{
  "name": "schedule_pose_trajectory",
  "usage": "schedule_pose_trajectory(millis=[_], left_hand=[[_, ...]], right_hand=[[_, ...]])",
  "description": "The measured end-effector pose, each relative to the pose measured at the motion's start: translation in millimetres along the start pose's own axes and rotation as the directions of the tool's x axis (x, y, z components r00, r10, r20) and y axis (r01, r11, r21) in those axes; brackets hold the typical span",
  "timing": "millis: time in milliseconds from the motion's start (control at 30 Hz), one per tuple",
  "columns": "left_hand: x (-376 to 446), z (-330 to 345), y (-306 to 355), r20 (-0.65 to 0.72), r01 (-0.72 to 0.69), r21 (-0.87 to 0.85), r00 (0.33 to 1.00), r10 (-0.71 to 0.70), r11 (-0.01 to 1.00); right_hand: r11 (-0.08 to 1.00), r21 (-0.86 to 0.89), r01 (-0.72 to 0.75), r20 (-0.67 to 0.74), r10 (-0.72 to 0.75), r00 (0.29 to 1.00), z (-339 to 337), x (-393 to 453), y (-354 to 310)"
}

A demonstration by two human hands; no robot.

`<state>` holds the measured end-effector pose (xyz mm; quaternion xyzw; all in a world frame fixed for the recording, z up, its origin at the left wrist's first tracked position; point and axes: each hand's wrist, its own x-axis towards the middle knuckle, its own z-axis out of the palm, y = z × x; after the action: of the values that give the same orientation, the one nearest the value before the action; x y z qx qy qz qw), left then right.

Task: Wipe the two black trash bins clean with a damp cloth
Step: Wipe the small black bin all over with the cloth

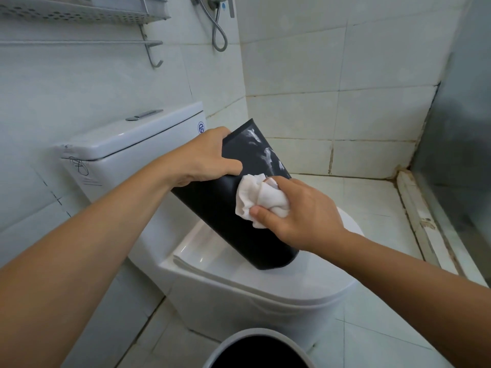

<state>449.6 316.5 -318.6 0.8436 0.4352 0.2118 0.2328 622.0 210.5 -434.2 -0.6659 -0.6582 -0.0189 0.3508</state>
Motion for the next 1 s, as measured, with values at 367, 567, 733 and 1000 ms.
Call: schedule_pose_trajectory(millis=[367,567,733,1000], left_hand=[[3.2,-3.0,-9.1,-0.009,0.014,-0.026,1.0,-0.015,1.0],[1.5,-1.9,-9.1,-0.005,-0.002,-0.014,1.0,0.002,1.0],[2.8,1.3,0.8,0.019,-0.037,0.02,0.999,0.037,0.999],[5.9,-0.5,-1.8,0.01,-0.01,0.006,1.0,0.01,1.0]], right_hand=[[0.995,-0.095,-0.002,0.196,0.02,0.98,-0.7,-34.1,67.8],[0.997,-0.083,-0.001,0.149,0.013,0.989,-3.4,-22.9,53.3],[0.996,0.076,0.043,-0.005,-0.043,0.999,-4.0,15.7,9.2],[0.998,0.04,-0.051,0.114,0.046,0.992,-0.2,-13.8,57.3]])
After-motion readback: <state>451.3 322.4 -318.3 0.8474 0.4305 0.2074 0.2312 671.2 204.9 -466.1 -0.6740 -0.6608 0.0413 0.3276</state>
